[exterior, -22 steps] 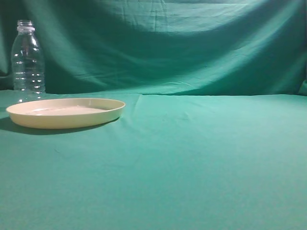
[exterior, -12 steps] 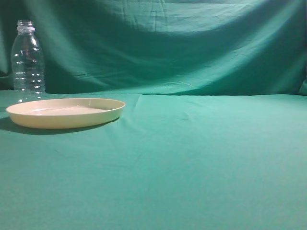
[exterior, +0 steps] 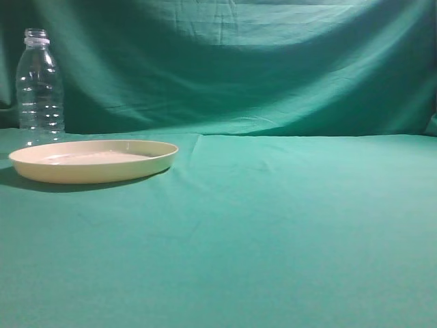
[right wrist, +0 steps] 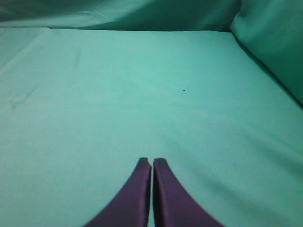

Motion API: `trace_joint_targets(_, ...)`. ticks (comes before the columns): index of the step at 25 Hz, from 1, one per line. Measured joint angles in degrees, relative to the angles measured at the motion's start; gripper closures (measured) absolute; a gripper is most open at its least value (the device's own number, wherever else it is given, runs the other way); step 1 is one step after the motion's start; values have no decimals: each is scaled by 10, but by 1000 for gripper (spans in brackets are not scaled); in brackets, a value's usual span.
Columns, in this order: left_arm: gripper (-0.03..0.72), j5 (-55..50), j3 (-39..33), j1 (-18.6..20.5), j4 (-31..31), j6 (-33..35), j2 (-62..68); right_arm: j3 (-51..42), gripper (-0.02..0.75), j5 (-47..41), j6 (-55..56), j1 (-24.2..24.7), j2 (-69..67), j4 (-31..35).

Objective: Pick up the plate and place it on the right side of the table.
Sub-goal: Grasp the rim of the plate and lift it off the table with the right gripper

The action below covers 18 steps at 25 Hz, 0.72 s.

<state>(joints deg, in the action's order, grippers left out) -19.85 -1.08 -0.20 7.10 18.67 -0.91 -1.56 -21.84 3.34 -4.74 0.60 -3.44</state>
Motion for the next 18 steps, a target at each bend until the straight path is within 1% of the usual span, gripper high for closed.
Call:
trace_joint_targets(4,688,0,0,0,0,0,0,0,738,1,-3,0,0,-4)
trace_joint_targets(6,688,0,0,0,0,0,0,-1,738,18,-7,0,0,-12)
trace_joint_targets(8,688,0,0,0,0,0,0,-1,738,77,-10,0,0,-11)
trace_joint_targets(10,688,0,0,0,0,0,0,-1,738,163,-11,0,0,-9)
trace_joint_targets(12,688,0,0,0,0,0,0,-1,738,271,-11,0,0,-4)
trace_joint_targets(14,688,0,0,0,0,0,0,-1,738,352,0,0,0,0)
trace_joint_targets(15,688,0,0,0,0,0,0,-1,738,368,14,0,0,0)
trace_joint_targets(18,688,0,0,0,0,0,0,18,738,344,42,0,-9,-1)
